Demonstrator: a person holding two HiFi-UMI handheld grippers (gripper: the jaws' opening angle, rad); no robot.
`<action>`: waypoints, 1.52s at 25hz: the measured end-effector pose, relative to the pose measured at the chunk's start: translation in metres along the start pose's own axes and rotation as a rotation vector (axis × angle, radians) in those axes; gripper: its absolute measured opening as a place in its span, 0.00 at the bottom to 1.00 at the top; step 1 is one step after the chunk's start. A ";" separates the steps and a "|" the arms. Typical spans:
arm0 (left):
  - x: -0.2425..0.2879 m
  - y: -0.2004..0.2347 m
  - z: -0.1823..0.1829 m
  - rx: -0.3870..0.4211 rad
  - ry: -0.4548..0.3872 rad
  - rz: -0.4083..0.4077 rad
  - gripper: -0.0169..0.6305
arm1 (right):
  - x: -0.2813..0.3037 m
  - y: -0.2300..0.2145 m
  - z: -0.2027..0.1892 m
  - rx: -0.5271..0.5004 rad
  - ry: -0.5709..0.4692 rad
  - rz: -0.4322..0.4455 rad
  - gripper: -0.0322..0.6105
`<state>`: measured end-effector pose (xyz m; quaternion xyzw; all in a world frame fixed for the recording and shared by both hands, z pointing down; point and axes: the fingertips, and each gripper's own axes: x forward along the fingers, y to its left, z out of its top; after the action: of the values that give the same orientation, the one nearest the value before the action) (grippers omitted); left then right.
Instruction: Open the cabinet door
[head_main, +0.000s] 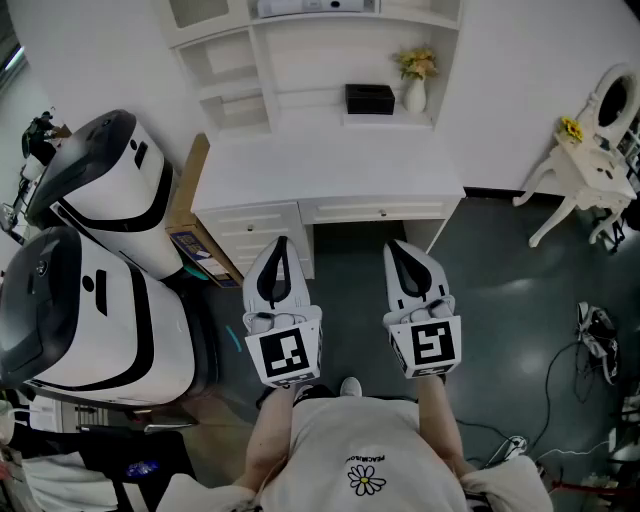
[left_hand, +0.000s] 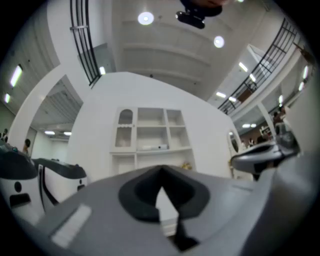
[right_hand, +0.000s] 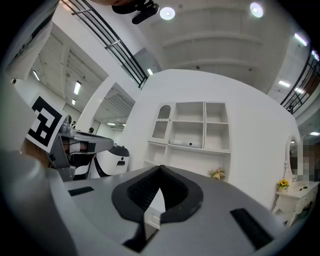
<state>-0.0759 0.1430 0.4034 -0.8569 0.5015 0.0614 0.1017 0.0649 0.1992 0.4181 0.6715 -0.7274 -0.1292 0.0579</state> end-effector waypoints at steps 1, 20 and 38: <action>0.000 0.001 0.000 0.003 0.003 -0.001 0.04 | 0.000 0.001 0.001 0.004 -0.001 0.000 0.05; 0.018 -0.002 -0.014 -0.016 0.021 -0.019 0.04 | 0.010 -0.006 -0.015 0.048 0.021 0.027 0.05; 0.138 0.021 -0.026 -0.023 -0.012 -0.035 0.04 | 0.114 -0.044 -0.034 0.038 0.028 0.035 0.05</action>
<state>-0.0271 0.0100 0.3972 -0.8664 0.4849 0.0708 0.0960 0.1054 0.0791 0.4287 0.6616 -0.7403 -0.1047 0.0575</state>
